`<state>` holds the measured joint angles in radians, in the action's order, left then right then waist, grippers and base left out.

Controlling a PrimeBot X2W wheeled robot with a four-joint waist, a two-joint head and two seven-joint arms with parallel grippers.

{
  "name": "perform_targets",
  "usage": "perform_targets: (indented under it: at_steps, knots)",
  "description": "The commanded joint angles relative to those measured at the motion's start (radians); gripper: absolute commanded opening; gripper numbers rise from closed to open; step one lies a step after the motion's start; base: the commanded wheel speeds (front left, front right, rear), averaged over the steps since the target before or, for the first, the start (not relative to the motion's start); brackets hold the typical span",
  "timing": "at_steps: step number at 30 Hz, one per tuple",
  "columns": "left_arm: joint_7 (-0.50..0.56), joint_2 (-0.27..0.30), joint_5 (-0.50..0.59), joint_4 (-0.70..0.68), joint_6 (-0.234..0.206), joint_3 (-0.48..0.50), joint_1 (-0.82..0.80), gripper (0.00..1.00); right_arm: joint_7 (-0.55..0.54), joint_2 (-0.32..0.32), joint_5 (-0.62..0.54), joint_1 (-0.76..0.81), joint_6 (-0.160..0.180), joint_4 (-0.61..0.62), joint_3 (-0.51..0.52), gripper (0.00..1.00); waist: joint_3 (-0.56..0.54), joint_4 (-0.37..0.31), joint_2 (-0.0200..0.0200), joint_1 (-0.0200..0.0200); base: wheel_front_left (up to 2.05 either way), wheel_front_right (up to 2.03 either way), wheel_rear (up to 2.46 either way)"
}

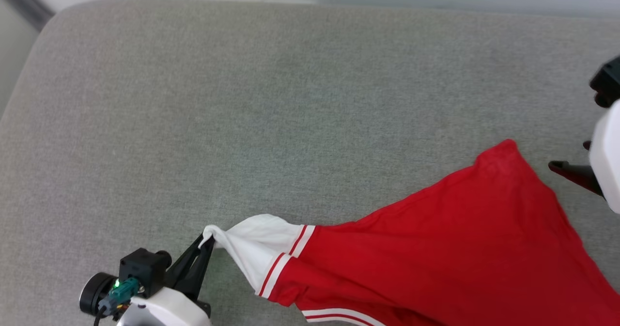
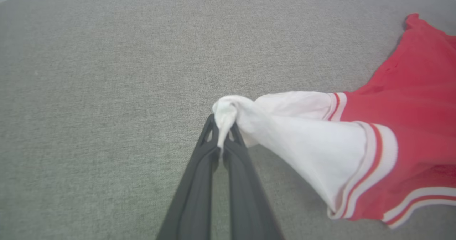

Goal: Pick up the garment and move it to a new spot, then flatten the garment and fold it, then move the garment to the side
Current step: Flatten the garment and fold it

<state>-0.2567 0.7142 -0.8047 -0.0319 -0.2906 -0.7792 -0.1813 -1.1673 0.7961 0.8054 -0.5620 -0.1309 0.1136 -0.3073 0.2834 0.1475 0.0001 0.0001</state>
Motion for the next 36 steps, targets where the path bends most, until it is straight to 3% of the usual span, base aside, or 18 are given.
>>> perform_targets:
  at_steps: [1, 10, 19, 21, 36]
  knots:
    - [0.002, -0.008, 0.010, -0.002, 0.005, -0.002, -0.024, 0.00, -0.034, -0.028, -0.027, -0.063, 0.000, -0.047, -0.041, 1.00, 0.034, 0.025, -0.0001, -0.0001, 0.00, 0.00, 0.00]
    - [0.002, -0.039, 0.036, -0.003, 0.010, -0.007, -0.083, 0.00, -0.024, -0.135, -0.113, -0.236, 0.000, -0.272, -0.175, 1.00, 0.132, 0.068, -0.0001, -0.0001, 0.00, 0.00, 0.00]
    - [0.000, -0.061, 0.044, 0.015, 0.021, -0.009, -0.113, 0.00, 0.032, -0.125, -0.074, -0.150, -0.001, -0.356, -0.330, 1.00, 0.158, 0.078, -0.0001, -0.0001, 0.00, 0.00, 0.00]
    - [-0.001, -0.060, 0.042, 0.020, 0.021, -0.007, -0.108, 0.00, 0.053, -0.109, -0.064, -0.161, -0.001, -0.352, -0.349, 0.00, 0.153, 0.070, -0.0001, -0.0001, 0.00, 0.00, 0.00]
    - [0.033, -0.007, 0.094, 0.001, 0.033, -0.023, -0.163, 0.00, 0.333, -0.025, 0.017, -0.244, 0.000, -0.294, -0.343, 0.00, -0.024, 0.026, -0.0001, -0.0001, 0.00, 0.00, 0.00]
